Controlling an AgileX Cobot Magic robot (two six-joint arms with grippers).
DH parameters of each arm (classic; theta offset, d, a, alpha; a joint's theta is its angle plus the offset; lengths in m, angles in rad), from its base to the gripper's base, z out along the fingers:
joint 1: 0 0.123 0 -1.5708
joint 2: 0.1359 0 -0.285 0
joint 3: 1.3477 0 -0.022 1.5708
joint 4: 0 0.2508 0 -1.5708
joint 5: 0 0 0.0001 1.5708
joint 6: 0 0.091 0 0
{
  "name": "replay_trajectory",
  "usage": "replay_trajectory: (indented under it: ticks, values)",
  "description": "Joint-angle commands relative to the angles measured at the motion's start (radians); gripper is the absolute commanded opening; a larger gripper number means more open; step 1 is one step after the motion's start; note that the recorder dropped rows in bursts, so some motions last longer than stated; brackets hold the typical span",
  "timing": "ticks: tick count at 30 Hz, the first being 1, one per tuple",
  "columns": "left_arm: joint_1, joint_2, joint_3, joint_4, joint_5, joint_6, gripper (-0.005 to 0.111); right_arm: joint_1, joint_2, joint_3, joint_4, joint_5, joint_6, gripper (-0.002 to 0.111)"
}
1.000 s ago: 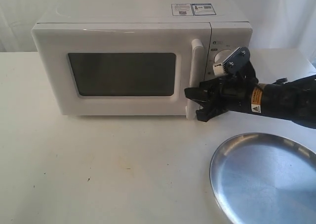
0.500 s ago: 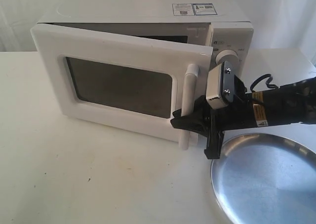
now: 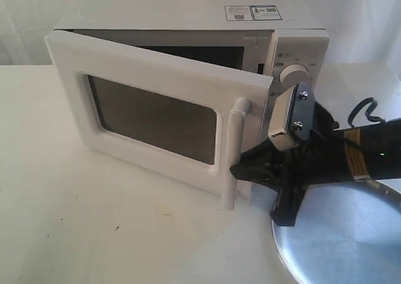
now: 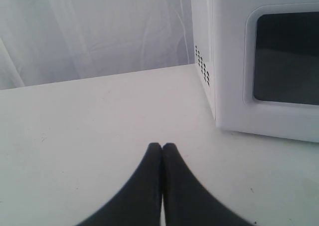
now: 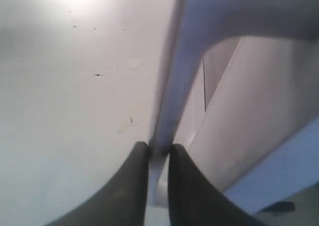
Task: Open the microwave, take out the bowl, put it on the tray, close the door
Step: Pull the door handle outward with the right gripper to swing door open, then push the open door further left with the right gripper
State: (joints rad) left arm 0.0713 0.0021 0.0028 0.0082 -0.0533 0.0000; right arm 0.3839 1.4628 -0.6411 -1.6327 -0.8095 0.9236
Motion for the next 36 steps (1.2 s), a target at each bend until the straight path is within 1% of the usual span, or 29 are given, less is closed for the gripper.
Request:
replay_trajectory:
  ticks: [1, 3, 5, 6, 7, 8, 10, 12, 15, 18, 21, 23, 25, 28, 30, 32, 33, 35, 36]
  values:
    - [-0.002, -0.002, -0.003, -0.001, 0.001, 0.000, 0.000, -0.017, -0.090, 0.004, -0.061, -0.221, 0.032, 0.017]
    - [-0.002, -0.002, -0.003, -0.001, 0.001, 0.000, 0.000, -0.017, -0.110, 0.004, -0.063, -0.278, 0.060, 0.030]
    - [-0.002, -0.002, -0.003, -0.001, 0.001, 0.000, 0.000, -0.017, -0.129, 0.004, -0.068, -0.282, 0.123, 0.043]
    - [-0.002, -0.002, -0.003, -0.001, 0.001, 0.000, 0.000, -0.017, -0.139, 0.004, -0.068, -0.270, 0.157, 0.048]
    - [-0.002, -0.002, -0.003, -0.001, 0.001, 0.000, 0.000, -0.017, -0.148, 0.004, -0.068, -0.253, 0.193, 0.049]
    - [-0.002, -0.002, -0.003, -0.001, 0.001, 0.000, 0.000, -0.017, -0.158, 0.004, -0.070, -0.232, 0.246, 0.048]
    - [-0.002, -0.002, -0.003, -0.001, 0.001, 0.000, 0.000, -0.017, -0.174, 0.004, -0.108, -0.217, 0.312, 0.041]
    - [-0.002, -0.002, -0.003, -0.001, 0.001, 0.000, 0.000, -0.017, -0.188, 0.004, -0.112, -0.219, 0.335, 0.027]
    - [-0.002, -0.002, -0.003, -0.001, 0.001, 0.000, 0.000, -0.017, -0.196, 0.004, -0.112, -0.202, 0.387, 0.000]
    - [-0.002, -0.002, -0.003, -0.001, 0.001, 0.000, 0.000, -0.017, -0.198, 0.036, -0.112, -0.128, 0.447, 0.000]
    - [-0.002, -0.002, -0.003, -0.001, 0.001, 0.000, 0.000, -0.017, -0.198, 0.085, -0.112, -0.005, 0.476, 0.000]
    - [-0.002, -0.002, -0.003, -0.001, 0.001, 0.000, 0.000, -0.017, -0.200, 0.113, -0.112, 0.109, 0.569, 0.000]
    - [-0.002, -0.002, -0.003, -0.001, 0.001, 0.000, 0.000, -0.017, -0.213, 0.150, -0.112, 0.270, 0.655, 0.000]
    - [-0.002, -0.002, -0.003, -0.001, 0.001, 0.000, 0.000, -0.017, -0.237, 0.187, -0.112, 0.445, 0.695, 0.000]
    - [-0.002, -0.002, -0.003, -0.001, 0.001, 0.000, 0.000, -0.017, -0.254, 0.189, -0.112, 0.516, 0.710, 0.000]
    - [-0.002, -0.002, -0.003, -0.001, 0.001, 0.000, 0.000, -0.017, -0.261, 0.185, -0.108, 0.540, 0.689, 0.000]
    - [-0.002, -0.002, -0.003, -0.001, 0.001, 0.000, 0.000, -0.017, -0.263, 0.181, -0.059, 0.536, 0.650, 0.000]
    - [-0.002, -0.002, -0.003, -0.001, 0.001, 0.000, 0.000, -0.015, -0.263, 0.173, 0.062, 0.502, 0.471, 0.000]
    - [-0.002, -0.002, -0.003, -0.001, 0.001, 0.000, 0.000, -0.015, -0.263, 0.173, 0.165, 0.457, 0.352, 0.000]
